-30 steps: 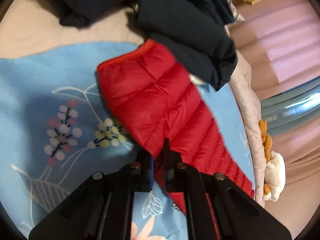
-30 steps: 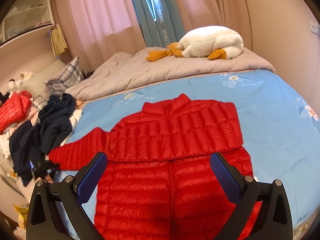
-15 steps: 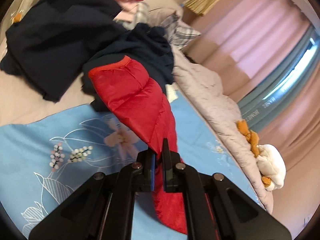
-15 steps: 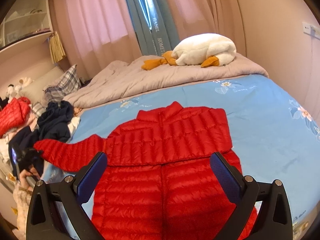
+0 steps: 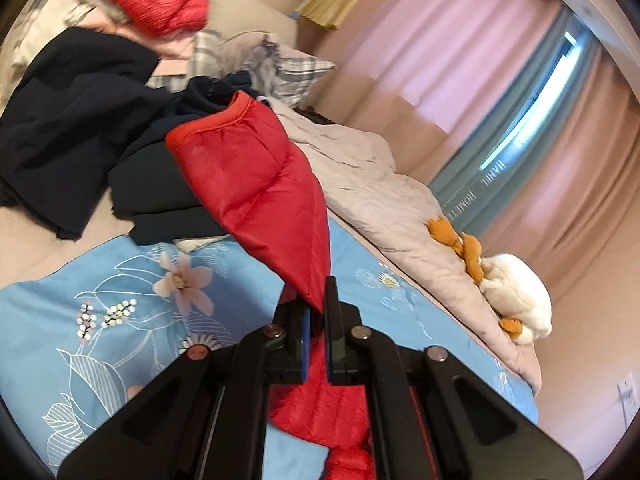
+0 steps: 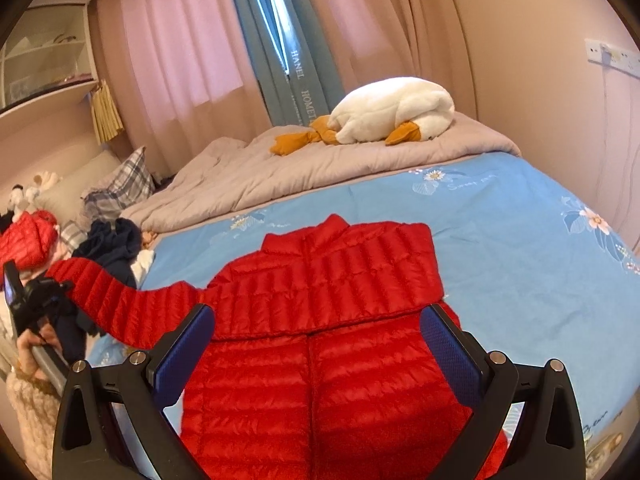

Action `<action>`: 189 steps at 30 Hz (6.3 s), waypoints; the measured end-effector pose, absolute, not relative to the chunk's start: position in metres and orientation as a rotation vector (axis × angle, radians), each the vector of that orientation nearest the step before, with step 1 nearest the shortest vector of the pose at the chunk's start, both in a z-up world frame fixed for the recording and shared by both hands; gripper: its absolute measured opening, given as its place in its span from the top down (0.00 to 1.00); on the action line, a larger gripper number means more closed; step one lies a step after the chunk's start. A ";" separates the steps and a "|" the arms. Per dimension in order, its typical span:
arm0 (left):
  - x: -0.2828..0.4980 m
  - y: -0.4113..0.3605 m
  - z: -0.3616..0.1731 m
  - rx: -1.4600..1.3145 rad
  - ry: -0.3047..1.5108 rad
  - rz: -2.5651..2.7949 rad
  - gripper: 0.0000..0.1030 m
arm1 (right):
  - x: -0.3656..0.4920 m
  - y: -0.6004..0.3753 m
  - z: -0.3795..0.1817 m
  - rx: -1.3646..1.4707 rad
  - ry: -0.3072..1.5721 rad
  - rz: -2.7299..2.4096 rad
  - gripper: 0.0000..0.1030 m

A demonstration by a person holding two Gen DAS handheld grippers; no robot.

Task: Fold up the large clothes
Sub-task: 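Lift the held sleeve with the left gripper toward the jacket body, then lower the sleeve across the jacket front and open the left gripper, then move the right gripper to the jacket side edge and grasp it, then fold the held side edge over the jacket center with the right gripper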

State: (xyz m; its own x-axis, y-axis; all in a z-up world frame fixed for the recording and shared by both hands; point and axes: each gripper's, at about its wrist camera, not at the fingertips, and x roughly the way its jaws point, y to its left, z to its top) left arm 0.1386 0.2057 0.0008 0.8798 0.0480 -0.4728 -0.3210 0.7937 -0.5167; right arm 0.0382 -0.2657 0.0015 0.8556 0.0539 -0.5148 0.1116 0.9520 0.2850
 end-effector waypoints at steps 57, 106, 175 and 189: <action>0.173 -0.037 -0.009 -0.186 0.674 -0.233 0.96 | 0.010 -0.344 -0.017 0.473 0.535 -0.157 0.01; 0.149 -0.072 -0.046 -0.147 0.823 -0.331 0.17 | 0.028 -0.354 -0.046 0.459 0.662 -0.180 0.01; 0.184 0.067 -0.100 -0.296 0.879 0.043 0.11 | 0.211 -0.316 -0.025 0.115 0.799 -0.047 0.86; 0.243 0.026 -0.142 -0.268 0.998 -0.033 0.30 | 0.217 -0.343 -0.079 0.165 0.919 -0.088 0.86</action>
